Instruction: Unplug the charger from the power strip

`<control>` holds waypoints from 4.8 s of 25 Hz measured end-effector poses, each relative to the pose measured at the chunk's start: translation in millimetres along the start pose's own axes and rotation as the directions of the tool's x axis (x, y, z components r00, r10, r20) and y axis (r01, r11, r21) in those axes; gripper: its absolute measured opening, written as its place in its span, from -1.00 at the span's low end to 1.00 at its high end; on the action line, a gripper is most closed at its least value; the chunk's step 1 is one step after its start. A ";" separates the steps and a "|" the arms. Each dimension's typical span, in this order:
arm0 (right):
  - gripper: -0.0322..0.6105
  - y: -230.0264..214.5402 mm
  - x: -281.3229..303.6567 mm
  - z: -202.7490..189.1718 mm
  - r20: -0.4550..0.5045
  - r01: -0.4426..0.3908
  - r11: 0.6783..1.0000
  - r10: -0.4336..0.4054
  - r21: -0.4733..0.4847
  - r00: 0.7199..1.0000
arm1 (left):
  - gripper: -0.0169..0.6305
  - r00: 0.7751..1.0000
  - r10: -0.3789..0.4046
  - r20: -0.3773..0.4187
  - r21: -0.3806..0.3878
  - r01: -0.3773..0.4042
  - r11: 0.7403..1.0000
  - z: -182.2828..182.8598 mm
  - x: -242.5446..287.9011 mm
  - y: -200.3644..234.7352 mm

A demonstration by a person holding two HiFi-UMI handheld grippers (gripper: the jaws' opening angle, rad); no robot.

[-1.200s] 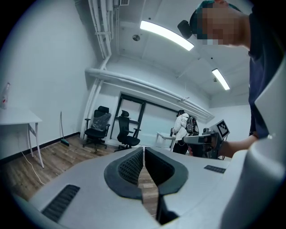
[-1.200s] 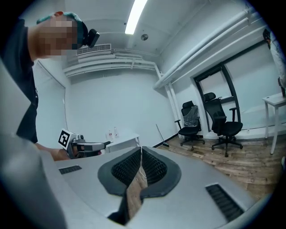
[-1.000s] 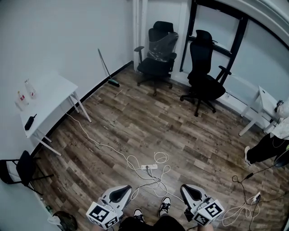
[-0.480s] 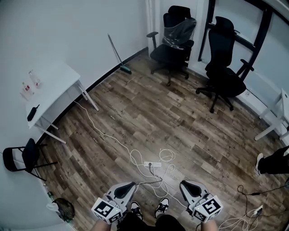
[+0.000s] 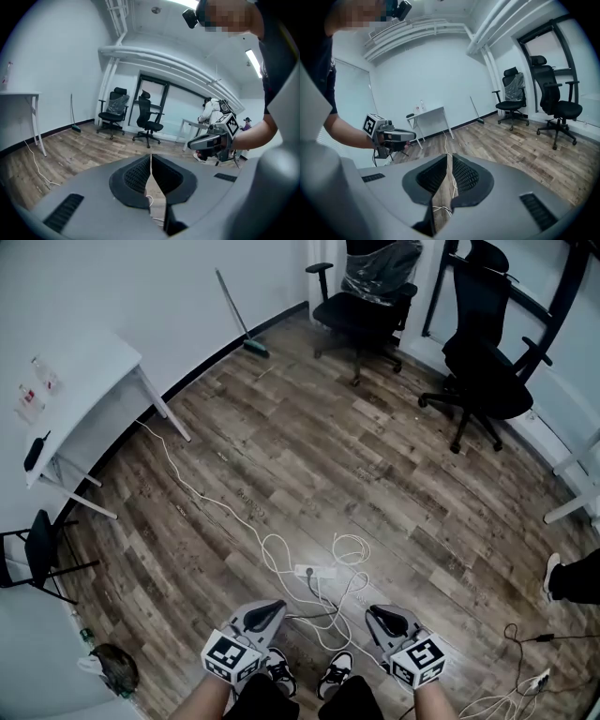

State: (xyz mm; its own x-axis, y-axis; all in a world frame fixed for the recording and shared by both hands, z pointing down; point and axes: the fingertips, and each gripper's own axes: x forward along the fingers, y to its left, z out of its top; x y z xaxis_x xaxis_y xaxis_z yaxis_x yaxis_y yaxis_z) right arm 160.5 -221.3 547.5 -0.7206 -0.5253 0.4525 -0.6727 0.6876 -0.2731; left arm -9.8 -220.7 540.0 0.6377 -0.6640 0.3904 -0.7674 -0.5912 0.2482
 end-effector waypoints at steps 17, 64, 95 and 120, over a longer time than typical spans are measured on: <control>-0.44 -134.6 290.6 -352.3 -0.251 -0.118 0.973 0.066 -0.200 0.966 | -0.85 0.986 -0.087 -0.142 0.006 0.088 0.996 -364.9 202.3 166.9; -0.57 -209.8 448.2 -497.0 -0.479 -0.392 0.825 0.173 -0.406 0.861 | -0.88 0.895 -0.226 -0.384 -0.125 0.192 0.973 -583.1 373.2 225.2; -0.57 -1.8 34.4 18.7 0.202 0.055 0.988 -0.084 0.144 0.976 | -0.88 0.997 0.062 0.054 -0.109 -0.056 0.992 -6.8 32.4 55.0; -0.57 194.0 -214.4 352.4 0.508 0.150 0.988 -0.113 -0.032 0.854 | -0.88 0.947 0.099 0.306 0.024 -0.112 0.993 317.3 -244.9 -93.9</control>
State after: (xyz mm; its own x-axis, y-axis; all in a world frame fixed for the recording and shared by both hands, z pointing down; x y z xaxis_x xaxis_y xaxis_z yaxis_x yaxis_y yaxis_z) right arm 125.4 -151.9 98.3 -0.6248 -0.7807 -0.0136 -0.7672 0.6170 -0.1749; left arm -73.0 -147.9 139.8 0.5482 -0.8273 0.1231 -0.8320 -0.5243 0.1815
